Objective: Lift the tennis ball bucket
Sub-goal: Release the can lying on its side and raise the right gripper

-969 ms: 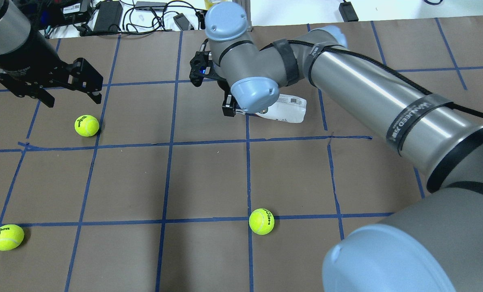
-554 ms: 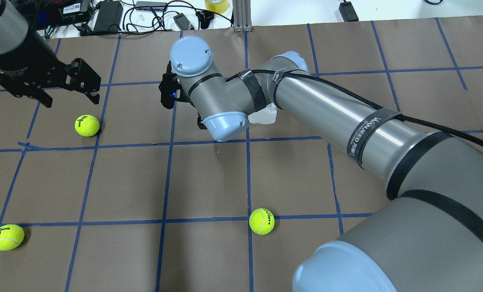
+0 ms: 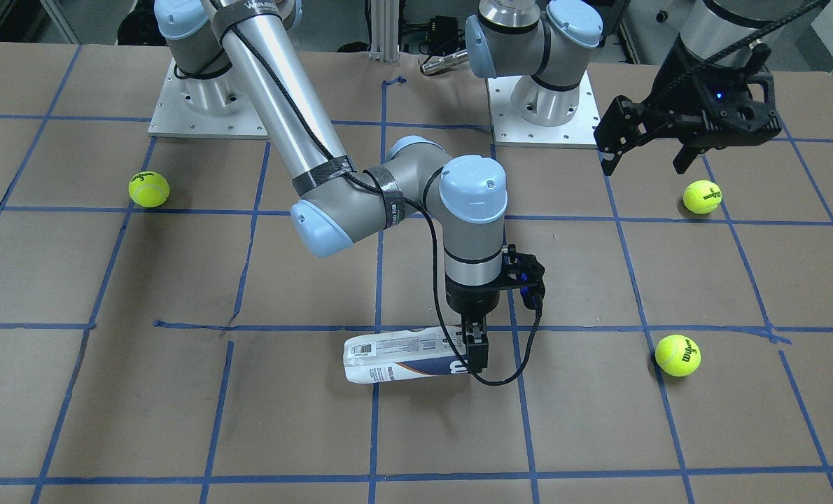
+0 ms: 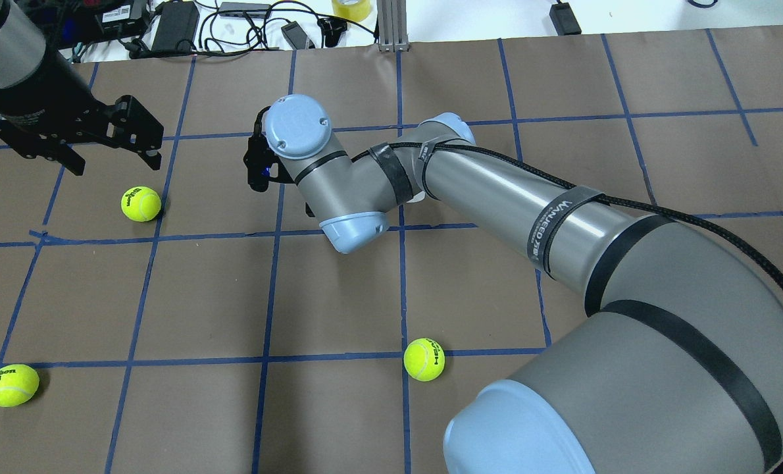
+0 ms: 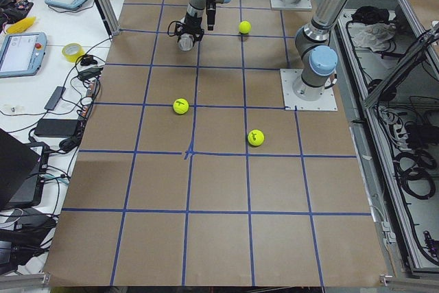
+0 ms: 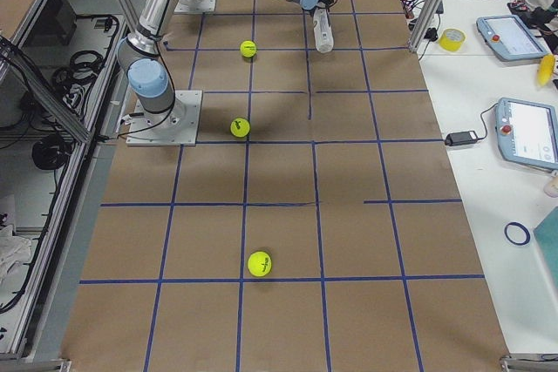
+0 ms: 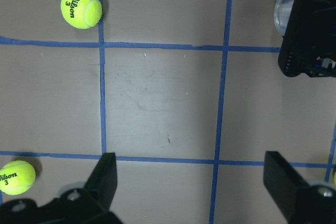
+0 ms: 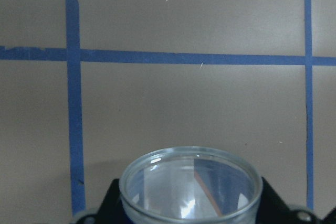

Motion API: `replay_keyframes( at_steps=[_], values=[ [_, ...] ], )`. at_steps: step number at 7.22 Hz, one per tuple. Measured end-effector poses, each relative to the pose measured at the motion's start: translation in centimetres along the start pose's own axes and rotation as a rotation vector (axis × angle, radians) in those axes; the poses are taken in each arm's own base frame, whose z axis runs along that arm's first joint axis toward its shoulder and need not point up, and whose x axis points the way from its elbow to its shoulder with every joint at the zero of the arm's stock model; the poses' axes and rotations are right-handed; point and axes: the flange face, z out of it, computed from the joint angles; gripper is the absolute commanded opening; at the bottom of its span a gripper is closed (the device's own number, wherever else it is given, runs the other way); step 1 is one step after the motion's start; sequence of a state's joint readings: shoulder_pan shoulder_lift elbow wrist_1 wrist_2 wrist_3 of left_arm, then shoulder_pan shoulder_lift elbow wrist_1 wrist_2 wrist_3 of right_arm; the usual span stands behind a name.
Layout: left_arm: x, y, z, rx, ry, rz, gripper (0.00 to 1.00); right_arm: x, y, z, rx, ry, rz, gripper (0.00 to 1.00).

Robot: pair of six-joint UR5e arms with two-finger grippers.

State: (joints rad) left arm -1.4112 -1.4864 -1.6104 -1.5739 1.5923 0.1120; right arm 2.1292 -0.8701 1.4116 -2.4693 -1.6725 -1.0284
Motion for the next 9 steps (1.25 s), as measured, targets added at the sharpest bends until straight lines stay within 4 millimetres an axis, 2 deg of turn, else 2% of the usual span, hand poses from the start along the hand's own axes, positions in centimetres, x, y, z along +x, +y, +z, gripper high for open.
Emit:
replay_keyframes(
  at_steps=[2, 3, 4, 6, 7, 9],
  values=[
    [0.0, 0.0, 0.0, 0.0, 0.0, 0.0, 1.0, 0.8, 1.2, -0.3, -0.086, 0.059, 0.006, 0.99],
    [0.0, 0.0, 0.0, -0.001, 0.0, 0.0, 1.0, 1.6, 1.7, -1.2, -0.079, 0.07, 0.019, 0.99],
    [0.0, 0.0, 0.1, -0.003, 0.001, 0.001, 1.0, 3.5, 3.5, -2.6, -0.056, 0.075, 0.056, 1.0],
    [0.0, -0.3, 0.5, -0.008, 0.005, 0.0, 1.0, 8.0, 9.5, -6.0, -0.007, 0.023, 0.161, 1.0],
    [-0.1, -0.5, 0.8, -0.011, 0.005, -0.001, 1.0, 9.8, 12.8, -8.7, 0.017, -0.021, 0.216, 1.0],
    [-0.2, -1.5, 2.2, -0.015, 0.016, -0.001, 1.0, 11.9, 20.3, -15.8, -0.003, -0.108, 0.336, 1.0]
  ],
)
